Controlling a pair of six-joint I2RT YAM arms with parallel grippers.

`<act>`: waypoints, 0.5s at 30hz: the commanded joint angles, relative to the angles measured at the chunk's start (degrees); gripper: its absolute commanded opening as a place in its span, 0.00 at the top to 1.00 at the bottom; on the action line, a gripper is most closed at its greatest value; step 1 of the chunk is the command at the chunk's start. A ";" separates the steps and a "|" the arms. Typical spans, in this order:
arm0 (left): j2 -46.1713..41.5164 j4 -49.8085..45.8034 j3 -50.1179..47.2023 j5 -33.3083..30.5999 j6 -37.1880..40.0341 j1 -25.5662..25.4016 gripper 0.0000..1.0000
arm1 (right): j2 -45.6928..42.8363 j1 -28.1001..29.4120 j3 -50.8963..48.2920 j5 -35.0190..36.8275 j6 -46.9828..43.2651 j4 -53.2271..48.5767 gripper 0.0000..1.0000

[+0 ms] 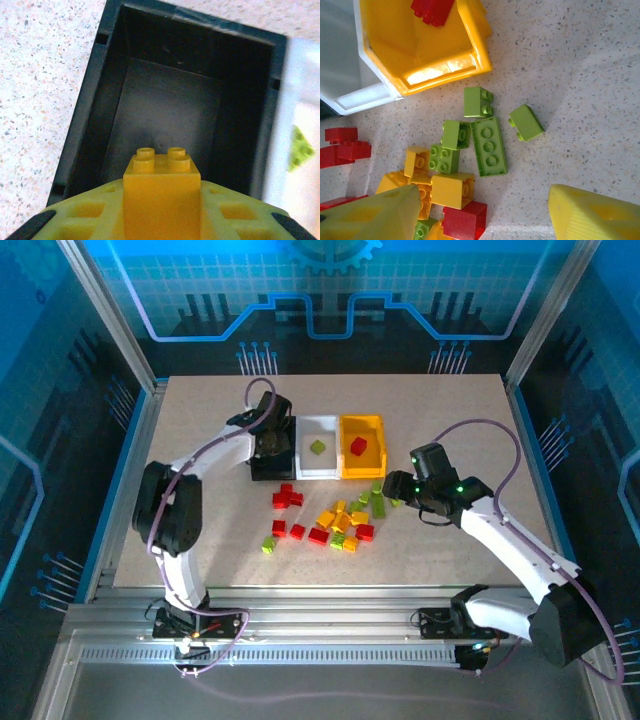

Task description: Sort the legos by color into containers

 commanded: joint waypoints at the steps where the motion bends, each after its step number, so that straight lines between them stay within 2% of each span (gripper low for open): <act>1: 2.92 -2.74 5.31 -0.82 -1.44 1.09 0.59 | -0.21 -0.72 0.69 -1.77 0.81 -1.72 0.30; 6: 3.56 -2.58 7.23 1.29 -2.21 1.01 0.34 | -0.81 -0.78 0.70 -2.30 0.90 -3.43 0.28; 8: 2.23 -2.13 7.52 2.38 -2.40 0.71 0.27 | -0.82 -0.79 0.75 -2.72 1.09 -4.06 0.28; 12: -3.40 -0.86 6.43 4.49 -2.16 -1.35 0.15 | 0.59 -0.77 0.39 -5.34 1.25 -4.92 0.27; 14: -7.66 0.66 3.65 6.02 -1.78 -2.85 0.02 | 1.98 -0.28 -0.01 -6.56 1.47 -5.54 0.27; 15: -10.12 1.54 1.84 6.95 -1.79 -3.75 0.01 | 2.70 0.10 -0.38 -7.55 1.49 -5.38 0.27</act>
